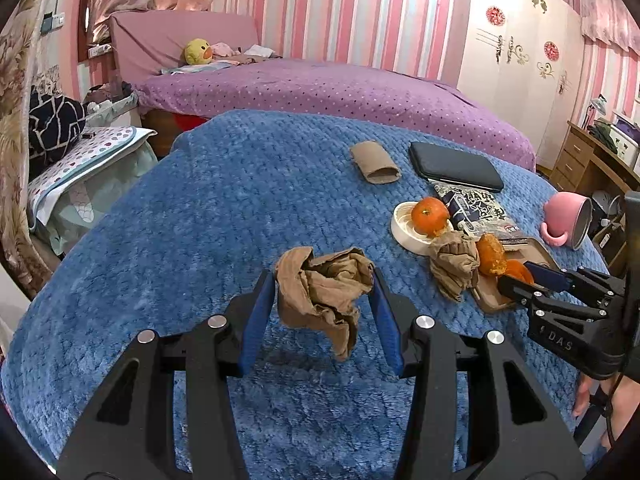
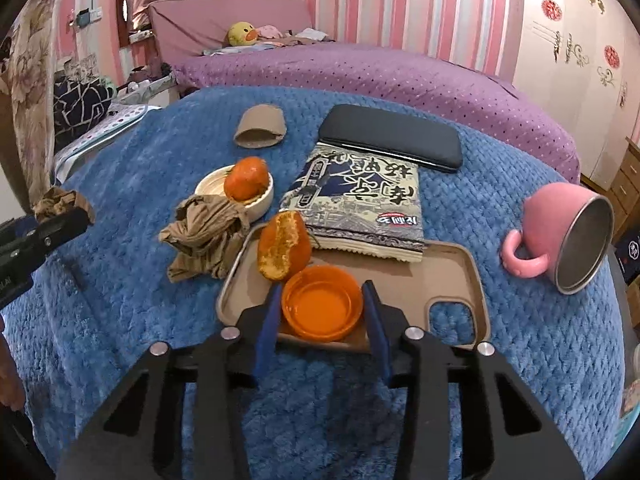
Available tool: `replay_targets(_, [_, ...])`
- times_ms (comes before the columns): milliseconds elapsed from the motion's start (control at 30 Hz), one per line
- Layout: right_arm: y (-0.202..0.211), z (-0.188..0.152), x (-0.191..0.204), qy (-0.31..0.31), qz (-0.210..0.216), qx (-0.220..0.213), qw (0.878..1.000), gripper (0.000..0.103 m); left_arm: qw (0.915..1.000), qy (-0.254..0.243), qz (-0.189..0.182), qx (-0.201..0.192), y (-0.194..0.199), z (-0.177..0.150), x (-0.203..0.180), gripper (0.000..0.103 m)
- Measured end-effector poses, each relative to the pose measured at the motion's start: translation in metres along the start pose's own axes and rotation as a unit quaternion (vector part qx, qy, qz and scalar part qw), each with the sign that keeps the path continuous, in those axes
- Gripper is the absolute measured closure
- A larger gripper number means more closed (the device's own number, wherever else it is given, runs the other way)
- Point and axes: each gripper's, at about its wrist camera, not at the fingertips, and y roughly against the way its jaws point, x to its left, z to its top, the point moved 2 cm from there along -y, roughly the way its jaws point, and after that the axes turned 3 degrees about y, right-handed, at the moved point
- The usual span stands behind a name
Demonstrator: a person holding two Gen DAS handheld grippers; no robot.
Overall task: Collect trash
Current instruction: 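Grasp the orange lid with the right gripper while the left gripper holds the paper, then carry the paper scrap and orange lid over the light-blue basket with both grippers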
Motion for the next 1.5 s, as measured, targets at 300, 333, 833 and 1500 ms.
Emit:
replay_targets(300, [0.042,-0.003,-0.013,-0.009,-0.015,-0.057,0.998,0.063,1.0,-0.002,-0.005,-0.004,0.005,-0.001,-0.005,0.056])
replay_targets(333, [0.048,-0.004,-0.017,-0.013,-0.015,-0.06,0.998,0.063,1.0,-0.003,-0.007,-0.006,0.007,-0.001,-0.007,0.056])
replay_targets(833, [0.132,-0.055,-0.095,-0.092,-0.056,-0.091,0.99,0.063,0.9975,-0.042,-0.05,-0.028,0.037,-0.017,-0.051,0.056])
replay_targets(1500, [0.195,-0.142,-0.2,-0.179,-0.12,-0.09,0.972,0.063,0.9946,-0.081,-0.058,-0.026,0.039,-0.037,-0.087,0.056])
